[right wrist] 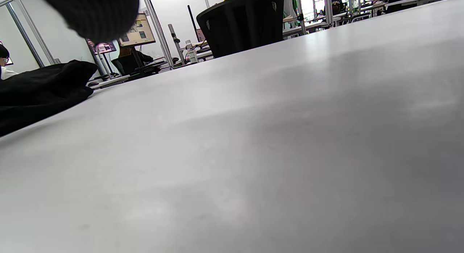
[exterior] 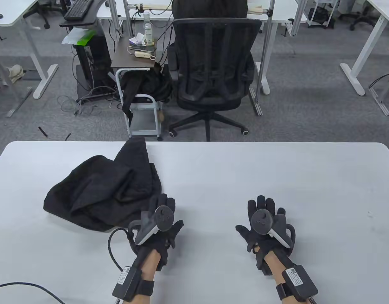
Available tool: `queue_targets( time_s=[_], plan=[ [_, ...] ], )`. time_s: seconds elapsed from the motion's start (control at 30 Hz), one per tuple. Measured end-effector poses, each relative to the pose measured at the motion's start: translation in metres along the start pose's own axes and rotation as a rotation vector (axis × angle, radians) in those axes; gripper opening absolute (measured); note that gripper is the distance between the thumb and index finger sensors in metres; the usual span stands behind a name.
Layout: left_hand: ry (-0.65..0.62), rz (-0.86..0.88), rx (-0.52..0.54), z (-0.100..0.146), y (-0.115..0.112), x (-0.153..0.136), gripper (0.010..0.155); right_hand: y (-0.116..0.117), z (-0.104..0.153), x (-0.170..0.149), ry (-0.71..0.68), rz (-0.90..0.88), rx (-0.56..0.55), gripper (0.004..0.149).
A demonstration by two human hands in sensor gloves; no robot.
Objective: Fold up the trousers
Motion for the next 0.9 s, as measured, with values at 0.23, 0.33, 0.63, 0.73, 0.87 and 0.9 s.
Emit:
queue_targets(
  time_s=[0.23, 0.33, 0.63, 0.73, 0.87, 0.9],
  plan=[
    [-0.005, -0.006, 0.011, 0.0, 0.002, 0.001, 0.079, 0.001, -0.001, -0.004, 0.014, 0.003, 0.01, 0.091],
    [-0.009, -0.004, 0.016, 0.0, 0.003, 0.002, 0.079, 0.002, -0.002, -0.005, 0.021, 0.004, 0.015, 0.09],
    [0.013, -0.024, 0.02, -0.001, 0.004, -0.001, 0.077, 0.002, -0.002, -0.006, 0.026, 0.001, 0.013, 0.089],
    [0.02, -0.029, 0.044, -0.001, 0.011, -0.002, 0.076, 0.002, -0.002, -0.004, 0.023, 0.007, 0.014, 0.088],
    [0.053, -0.01, 0.101, -0.001, 0.031, -0.012, 0.075, 0.002, -0.002, -0.004, 0.018, -0.008, 0.017, 0.087],
    [0.067, 0.004, 0.124, 0.0, 0.038, -0.016, 0.075, 0.001, -0.002, -0.004, 0.013, -0.016, 0.012, 0.087]
  ],
)
Point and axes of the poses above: the tracker on the back of each hand, its own x axis roughly to the thumb side, its own z axis roughly from the fingertips to the wrist, y = z × x, the point moved 4 cm from there along -z, roughly from the wrist to the fingertips, and after that the axes turned 1 degree about z, right-handed, at the moved point
